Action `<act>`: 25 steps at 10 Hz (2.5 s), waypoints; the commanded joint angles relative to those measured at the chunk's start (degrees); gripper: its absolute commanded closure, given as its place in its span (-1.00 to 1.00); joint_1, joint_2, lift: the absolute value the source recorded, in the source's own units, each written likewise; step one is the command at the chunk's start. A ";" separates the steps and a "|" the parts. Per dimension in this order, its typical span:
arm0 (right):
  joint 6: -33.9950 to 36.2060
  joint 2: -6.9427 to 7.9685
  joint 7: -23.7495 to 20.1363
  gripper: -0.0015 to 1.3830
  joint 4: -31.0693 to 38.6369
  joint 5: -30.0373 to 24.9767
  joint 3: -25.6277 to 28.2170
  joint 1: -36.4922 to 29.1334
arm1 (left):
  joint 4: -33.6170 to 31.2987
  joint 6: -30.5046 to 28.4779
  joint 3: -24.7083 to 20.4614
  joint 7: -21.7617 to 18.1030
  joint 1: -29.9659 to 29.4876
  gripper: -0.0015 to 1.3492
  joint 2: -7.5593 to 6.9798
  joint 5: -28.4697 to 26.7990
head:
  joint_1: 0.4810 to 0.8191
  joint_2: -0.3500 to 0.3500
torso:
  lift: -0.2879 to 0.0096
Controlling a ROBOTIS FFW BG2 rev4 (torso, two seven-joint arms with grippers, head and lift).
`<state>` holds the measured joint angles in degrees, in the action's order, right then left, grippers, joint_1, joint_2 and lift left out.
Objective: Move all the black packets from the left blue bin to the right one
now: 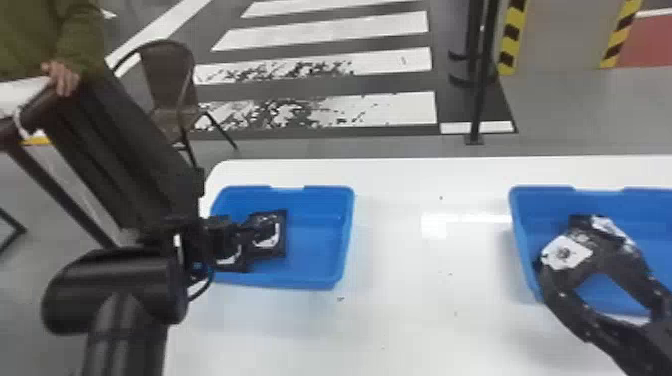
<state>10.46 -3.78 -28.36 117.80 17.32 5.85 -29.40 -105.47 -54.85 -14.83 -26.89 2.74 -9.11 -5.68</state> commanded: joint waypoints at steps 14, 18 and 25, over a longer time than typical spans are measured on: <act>2.47 0.09 -0.55 -0.81 -3.12 4.04 -0.36 0.72 | 13.85 0.86 7.18 -2.91 7.25 0.71 -1.43 -12.60 | 0.27 0.60 | -0.01; 2.61 0.09 -0.91 -0.80 -3.12 4.73 -0.36 0.58 | 1.48 7.75 6.15 -3.96 -1.19 0.73 -0.55 -5.52 | 0.27 0.58 | -0.01; 5.56 -1.23 -2.49 -0.80 2.50 7.36 -4.36 5.92 | -19.47 9.44 19.97 -4.14 -12.72 0.73 0.24 0.19 | 0.27 0.11 | -0.01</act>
<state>15.87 -4.76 -30.86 120.28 23.83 2.60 -24.57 -124.87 -45.62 3.52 -31.03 -10.21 -8.88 -5.89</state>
